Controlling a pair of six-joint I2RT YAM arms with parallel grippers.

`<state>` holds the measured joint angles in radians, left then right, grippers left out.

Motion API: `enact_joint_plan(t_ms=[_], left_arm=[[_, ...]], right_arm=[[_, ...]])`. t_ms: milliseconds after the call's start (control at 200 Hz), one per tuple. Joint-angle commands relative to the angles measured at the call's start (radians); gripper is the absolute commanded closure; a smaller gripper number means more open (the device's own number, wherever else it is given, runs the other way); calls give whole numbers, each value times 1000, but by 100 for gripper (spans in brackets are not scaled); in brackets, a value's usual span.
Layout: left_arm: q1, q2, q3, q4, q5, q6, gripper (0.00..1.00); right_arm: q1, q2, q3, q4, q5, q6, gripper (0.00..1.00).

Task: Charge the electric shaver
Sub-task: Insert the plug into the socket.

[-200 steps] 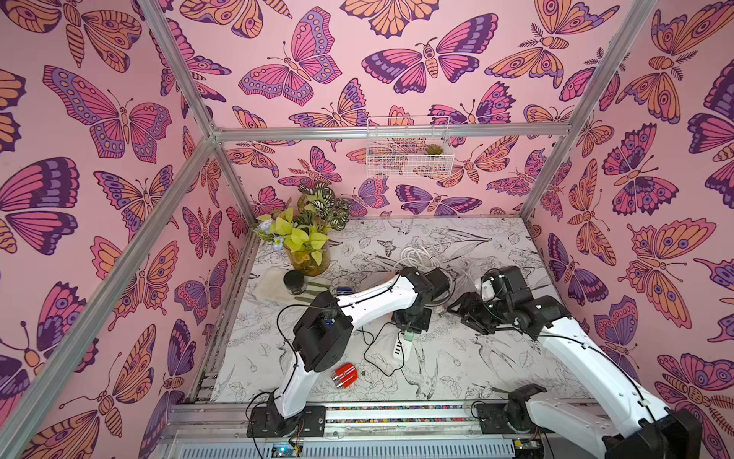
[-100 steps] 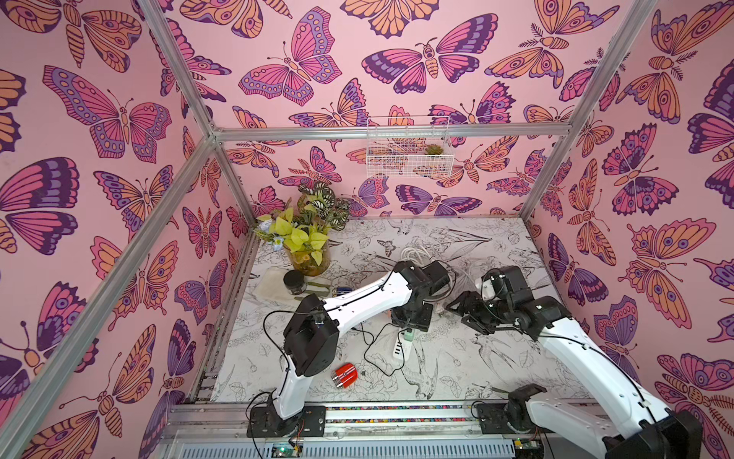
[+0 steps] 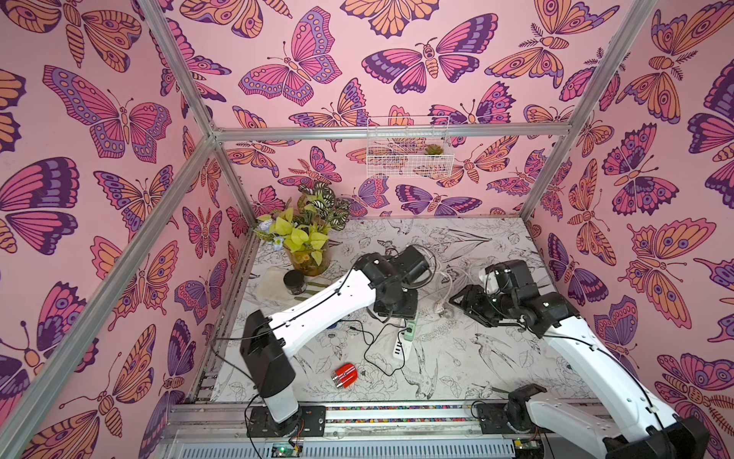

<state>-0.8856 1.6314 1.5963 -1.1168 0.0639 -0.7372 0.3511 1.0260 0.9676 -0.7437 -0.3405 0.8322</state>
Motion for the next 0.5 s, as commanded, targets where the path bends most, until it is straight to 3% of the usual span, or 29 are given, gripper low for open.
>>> enact_joint_plan(t_ms=[0,220,496], left_arm=[[73,-82,-205,45,74,-20,53],[96,-83,-525,257,212,64,56],[108,8,-605,381,107,124,53]], right_arm=[[67,23,85,-36,67,-77,38],[218,86,154,-5,123,-81,39],[232,90,151,24,110,-53,39]])
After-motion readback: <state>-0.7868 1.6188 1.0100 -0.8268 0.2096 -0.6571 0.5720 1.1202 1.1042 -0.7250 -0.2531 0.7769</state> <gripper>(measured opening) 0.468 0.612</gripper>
